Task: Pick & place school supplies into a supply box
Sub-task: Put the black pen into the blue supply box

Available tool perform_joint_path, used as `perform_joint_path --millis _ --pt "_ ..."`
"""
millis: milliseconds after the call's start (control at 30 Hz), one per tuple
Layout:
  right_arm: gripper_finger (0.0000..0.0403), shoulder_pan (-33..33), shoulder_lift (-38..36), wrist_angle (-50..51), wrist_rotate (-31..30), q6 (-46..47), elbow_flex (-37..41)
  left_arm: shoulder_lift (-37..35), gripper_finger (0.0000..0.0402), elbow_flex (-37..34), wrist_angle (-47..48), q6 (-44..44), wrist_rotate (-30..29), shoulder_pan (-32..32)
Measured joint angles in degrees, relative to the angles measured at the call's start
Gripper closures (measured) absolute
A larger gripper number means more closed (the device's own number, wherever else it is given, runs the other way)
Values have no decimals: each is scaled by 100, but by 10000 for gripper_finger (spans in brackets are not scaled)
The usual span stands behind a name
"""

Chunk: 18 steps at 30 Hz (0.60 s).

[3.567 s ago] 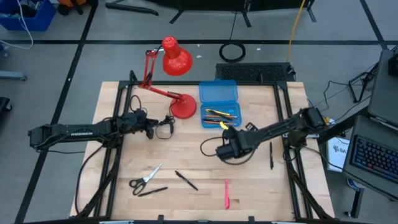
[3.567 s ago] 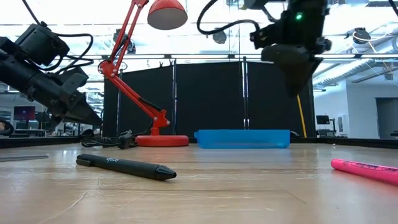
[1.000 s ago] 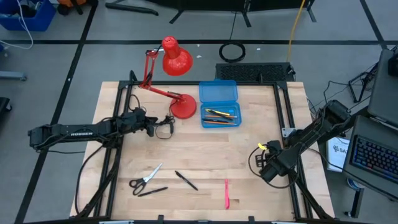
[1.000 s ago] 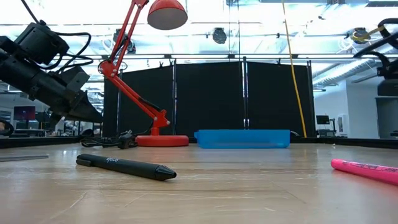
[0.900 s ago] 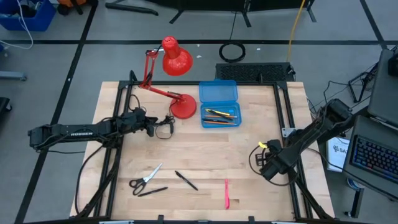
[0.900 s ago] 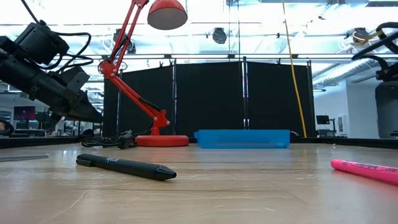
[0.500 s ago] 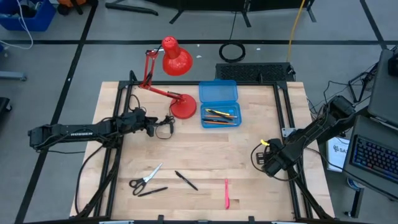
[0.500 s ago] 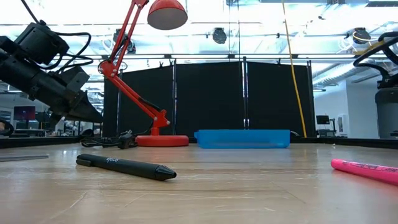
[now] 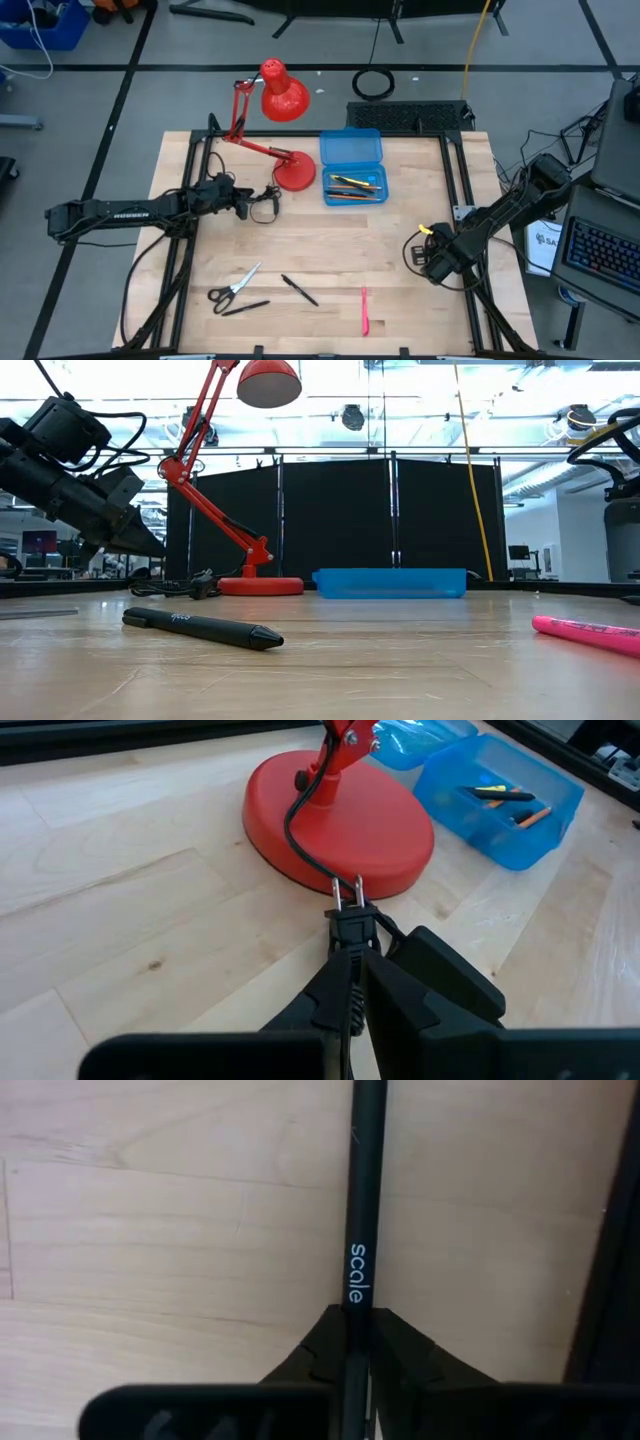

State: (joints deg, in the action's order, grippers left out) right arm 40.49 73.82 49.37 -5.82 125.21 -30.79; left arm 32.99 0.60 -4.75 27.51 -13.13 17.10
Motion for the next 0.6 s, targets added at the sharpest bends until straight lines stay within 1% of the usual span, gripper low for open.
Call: perform_joint_path --millis 133,267,600 --pt "380 0 0 -28 -38 -3 2 2 371 0 0 -2 -7 1" --pt "389 2 2 -55 -169 -108 2 2 371 0 0 -2 -46 2" --pt "389 2 -37 22 -260 -165 2 0 371 0 2 -2 -46 0"
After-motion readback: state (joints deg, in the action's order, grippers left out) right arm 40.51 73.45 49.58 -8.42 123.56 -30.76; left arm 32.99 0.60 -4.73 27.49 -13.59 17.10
